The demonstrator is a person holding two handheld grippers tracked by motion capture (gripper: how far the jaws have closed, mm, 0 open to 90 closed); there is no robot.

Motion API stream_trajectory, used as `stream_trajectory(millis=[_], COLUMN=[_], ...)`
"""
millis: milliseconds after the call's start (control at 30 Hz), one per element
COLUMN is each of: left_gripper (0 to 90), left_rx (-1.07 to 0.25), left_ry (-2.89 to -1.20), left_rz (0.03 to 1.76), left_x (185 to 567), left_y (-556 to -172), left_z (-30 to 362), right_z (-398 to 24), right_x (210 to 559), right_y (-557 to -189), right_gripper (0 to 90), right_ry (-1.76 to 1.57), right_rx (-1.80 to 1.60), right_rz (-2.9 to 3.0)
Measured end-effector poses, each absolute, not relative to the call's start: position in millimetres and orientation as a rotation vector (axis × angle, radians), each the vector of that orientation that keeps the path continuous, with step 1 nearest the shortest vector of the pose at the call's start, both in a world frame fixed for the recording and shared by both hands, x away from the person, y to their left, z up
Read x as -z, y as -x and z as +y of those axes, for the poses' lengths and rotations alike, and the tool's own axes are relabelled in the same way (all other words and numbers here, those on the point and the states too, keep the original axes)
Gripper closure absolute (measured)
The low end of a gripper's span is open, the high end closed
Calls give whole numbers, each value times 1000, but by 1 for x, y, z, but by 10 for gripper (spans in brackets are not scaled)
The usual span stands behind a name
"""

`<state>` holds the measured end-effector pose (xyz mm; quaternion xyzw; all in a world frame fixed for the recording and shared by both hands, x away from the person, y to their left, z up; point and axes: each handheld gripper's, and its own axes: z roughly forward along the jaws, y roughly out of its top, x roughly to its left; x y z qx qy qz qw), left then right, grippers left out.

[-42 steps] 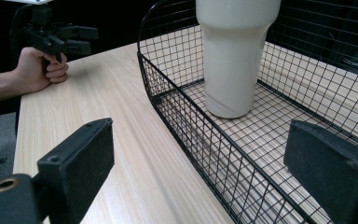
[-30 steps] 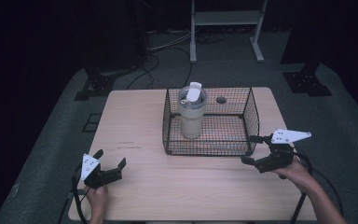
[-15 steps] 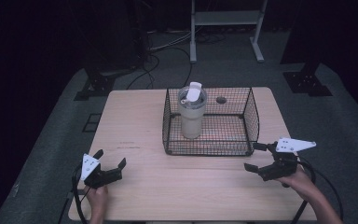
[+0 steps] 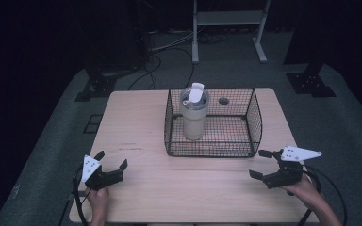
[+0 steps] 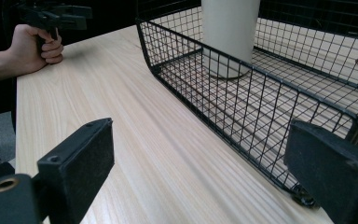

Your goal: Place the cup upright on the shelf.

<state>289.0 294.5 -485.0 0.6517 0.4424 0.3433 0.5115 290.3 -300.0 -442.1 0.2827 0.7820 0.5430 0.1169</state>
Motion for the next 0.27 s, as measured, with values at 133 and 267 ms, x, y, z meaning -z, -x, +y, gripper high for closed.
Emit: stream_trajectory(millis=[133, 267], left_gripper=[0, 0], left_rx=[-827, -827], left_ry=[-1568, -1568], left_rz=[1066, 1067], left_x=[485, 485], left_y=[-289, -290], left_z=[294, 295], right_z=[-302, -302], right_x=[449, 454], right_y=[-287, -284], right_gripper=[78, 77], right_ry=[-844, -856], right_rx=[-1584, -1591], right_rz=[2289, 2279])
